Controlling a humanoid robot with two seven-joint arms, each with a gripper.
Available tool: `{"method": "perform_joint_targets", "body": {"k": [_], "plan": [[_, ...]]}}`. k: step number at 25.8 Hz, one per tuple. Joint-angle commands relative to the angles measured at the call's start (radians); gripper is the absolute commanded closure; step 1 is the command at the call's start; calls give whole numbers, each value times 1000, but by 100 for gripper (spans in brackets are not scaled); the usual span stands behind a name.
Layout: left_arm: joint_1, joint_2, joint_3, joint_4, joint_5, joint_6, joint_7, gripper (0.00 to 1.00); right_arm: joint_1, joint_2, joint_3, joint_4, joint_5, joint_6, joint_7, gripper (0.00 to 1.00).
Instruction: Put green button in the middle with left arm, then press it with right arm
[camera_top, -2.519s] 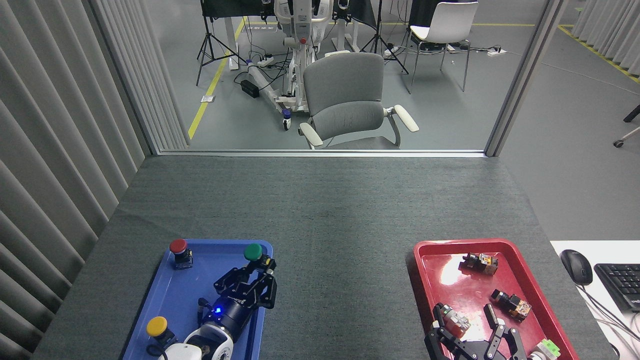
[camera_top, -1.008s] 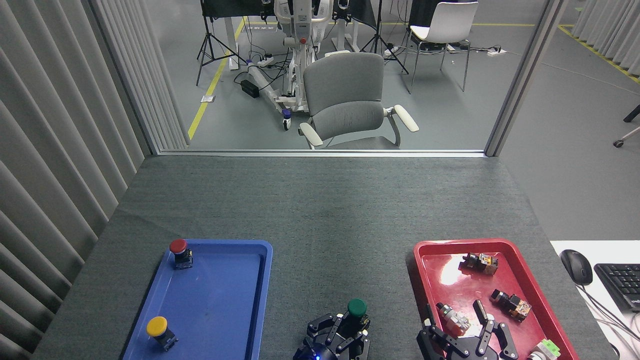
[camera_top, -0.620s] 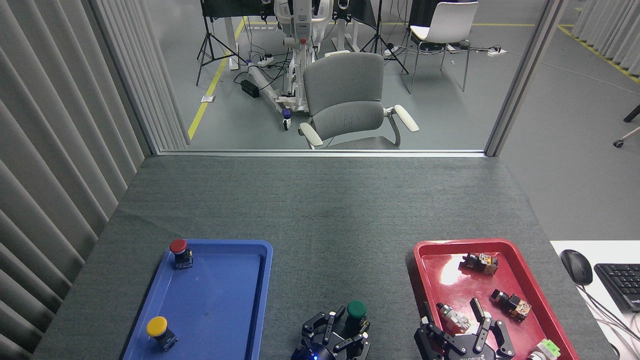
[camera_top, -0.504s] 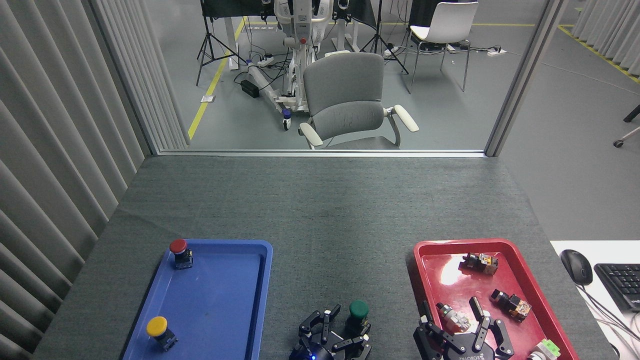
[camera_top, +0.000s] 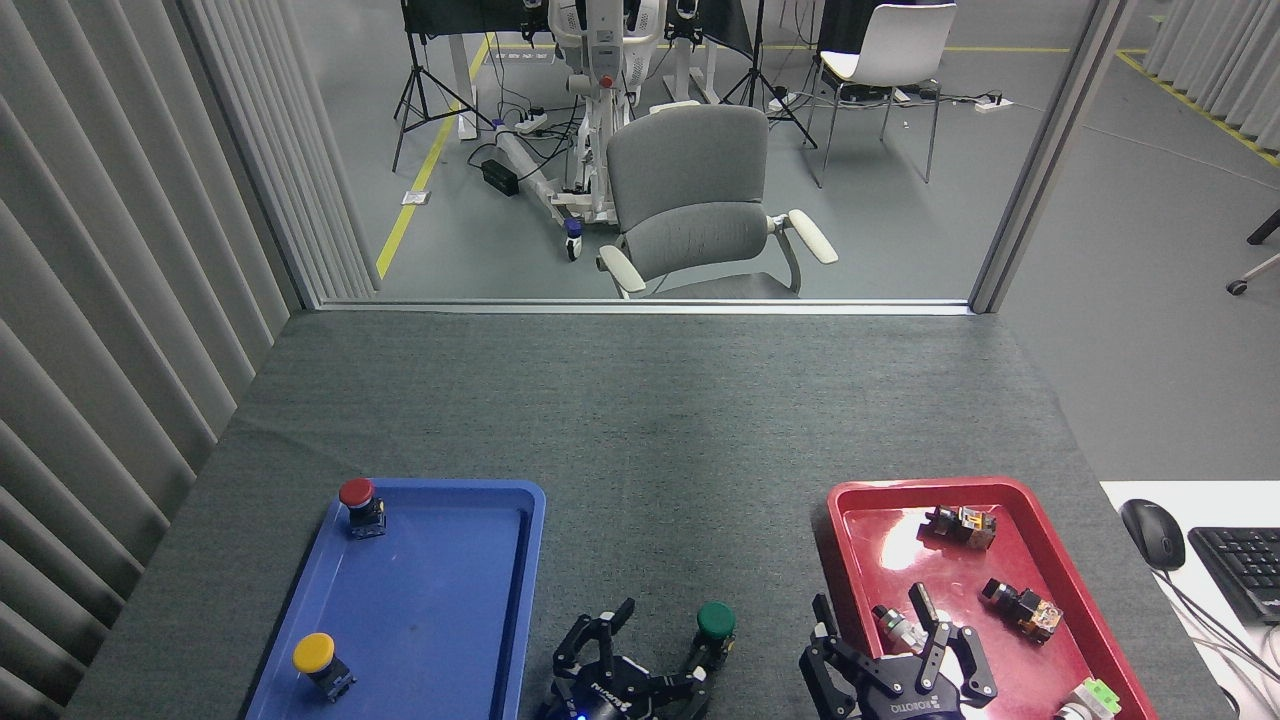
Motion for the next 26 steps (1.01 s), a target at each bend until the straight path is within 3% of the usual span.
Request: {"method": "perform_joint_targets", "body": {"k": [1,5,9,12,15,20,26], "plan": [[58,44,89,-90,-25,1,-2,1,-34,0,47,2,3,7,16,1],[147,86,238,-236,-73,-29,-10,1,-80,2,114,8,29,24,68,2],[211,129,434,-339,-76,-141,-13,1,-129,2,186,59,49,59,73,3],[250,130,604,-386,-78,-235,-16,1,-162,0,238,93,54,66,73,20],[276,133,705,-409,-85,-281,-36,1,-165,5,252,97,55,59,105,45],[334,155,793,-411,-94,-295,-104,1,-183,19,278,126,88,59,125,70],[348,149,882,-417,-99,-364,-104,1,-185,28,289,157,89,59,167,91]]}}
